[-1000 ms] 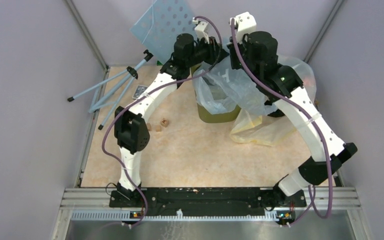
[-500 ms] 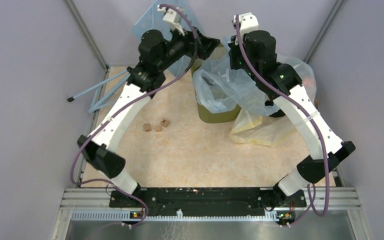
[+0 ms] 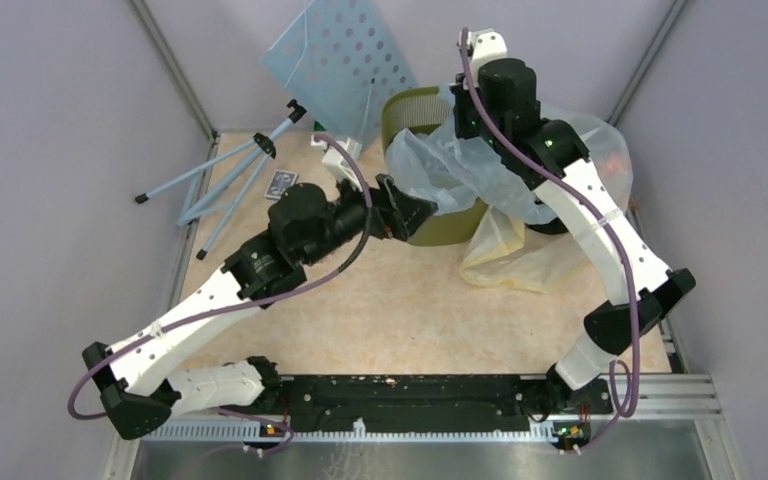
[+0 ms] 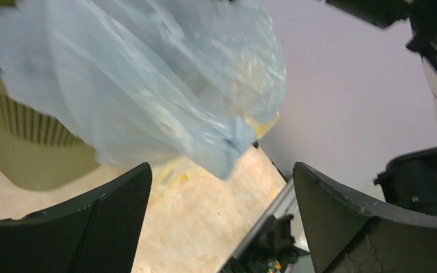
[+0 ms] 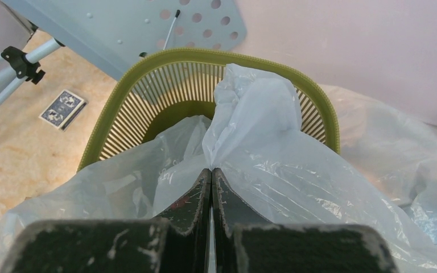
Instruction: Put the trash bags into the trash bin
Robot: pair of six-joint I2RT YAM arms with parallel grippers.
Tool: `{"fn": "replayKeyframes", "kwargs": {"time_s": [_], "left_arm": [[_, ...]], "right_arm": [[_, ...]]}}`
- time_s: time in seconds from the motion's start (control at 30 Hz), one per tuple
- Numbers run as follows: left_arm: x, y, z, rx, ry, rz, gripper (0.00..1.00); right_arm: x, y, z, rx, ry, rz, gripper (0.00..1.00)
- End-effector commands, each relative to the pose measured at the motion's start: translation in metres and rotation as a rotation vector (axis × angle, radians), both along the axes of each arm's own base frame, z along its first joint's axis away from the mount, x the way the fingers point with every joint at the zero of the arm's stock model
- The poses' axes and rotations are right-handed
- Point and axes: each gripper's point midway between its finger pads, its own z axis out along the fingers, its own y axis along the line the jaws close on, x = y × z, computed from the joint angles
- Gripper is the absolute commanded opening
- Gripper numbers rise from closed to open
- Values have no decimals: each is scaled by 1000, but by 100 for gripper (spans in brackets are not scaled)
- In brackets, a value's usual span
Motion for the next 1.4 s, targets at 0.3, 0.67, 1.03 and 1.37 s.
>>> {"fn": "replayKeyframes", "kwargs": {"time_s": [0.3, 0.67, 1.03, 1.37], "left_arm": [[-13, -1, -31, -208, 221, 164, 99], [-21, -42, 0, -390, 166, 57, 86], [-7, -36, 12, -423, 132, 186, 79], [8, -42, 24, -374, -7, 231, 51]], "right_arm": [[-2, -6, 2, 37, -22, -6, 0], [-5, -8, 4, 48, -22, 3, 0], [-5, -6, 4, 49, -21, 9, 0], [-4, -6, 0, 39, -9, 10, 0]]}}
